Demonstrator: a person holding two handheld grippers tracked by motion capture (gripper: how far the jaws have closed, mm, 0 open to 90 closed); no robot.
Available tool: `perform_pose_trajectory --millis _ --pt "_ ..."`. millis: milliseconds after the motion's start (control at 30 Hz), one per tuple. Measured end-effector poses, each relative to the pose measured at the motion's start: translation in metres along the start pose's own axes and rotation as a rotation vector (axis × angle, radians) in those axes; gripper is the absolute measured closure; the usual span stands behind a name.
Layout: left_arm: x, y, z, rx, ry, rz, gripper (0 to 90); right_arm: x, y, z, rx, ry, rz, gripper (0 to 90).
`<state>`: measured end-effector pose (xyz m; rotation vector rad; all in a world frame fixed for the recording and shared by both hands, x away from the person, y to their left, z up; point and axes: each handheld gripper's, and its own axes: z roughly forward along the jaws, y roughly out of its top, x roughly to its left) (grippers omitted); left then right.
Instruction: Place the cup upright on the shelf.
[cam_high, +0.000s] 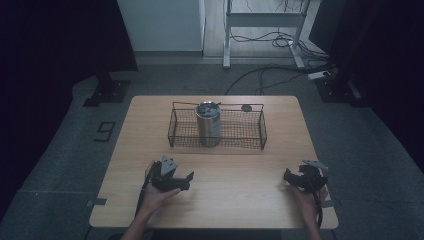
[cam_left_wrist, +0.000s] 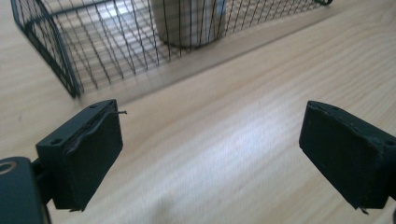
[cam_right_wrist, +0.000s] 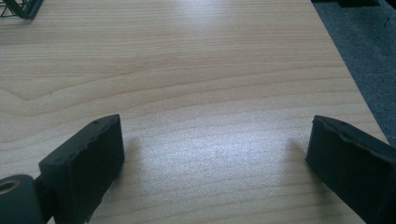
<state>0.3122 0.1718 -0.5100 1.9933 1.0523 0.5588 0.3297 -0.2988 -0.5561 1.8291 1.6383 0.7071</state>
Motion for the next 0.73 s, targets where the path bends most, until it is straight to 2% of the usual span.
perform_pose_trajectory --millis 167,233,367,600,733 --pt "0.002 -0.009 -0.001 0.005 0.013 0.001 8.3 0.0 0.0 0.0 0.0 0.0 0.0 4.2" --pt "0.003 -0.01 -0.001 0.012 0.01 -0.014 8.6 0.0 0.0 0.0 0.0 0.0 0.0 4.2" --pt "-0.001 -0.013 0.0 0.007 0.027 0.006 9.4 0.0 0.0 0.0 0.0 0.0 0.0 4.2" --pt "-0.001 -0.014 -0.001 0.021 0.002 -0.01 9.5 0.0 0.0 0.0 -0.003 -0.001 0.0 4.5" --pt "0.0 -0.015 0.001 0.032 0.002 -0.019 9.5 0.0 0.0 0.0 -0.003 -0.001 0.001 4.5"
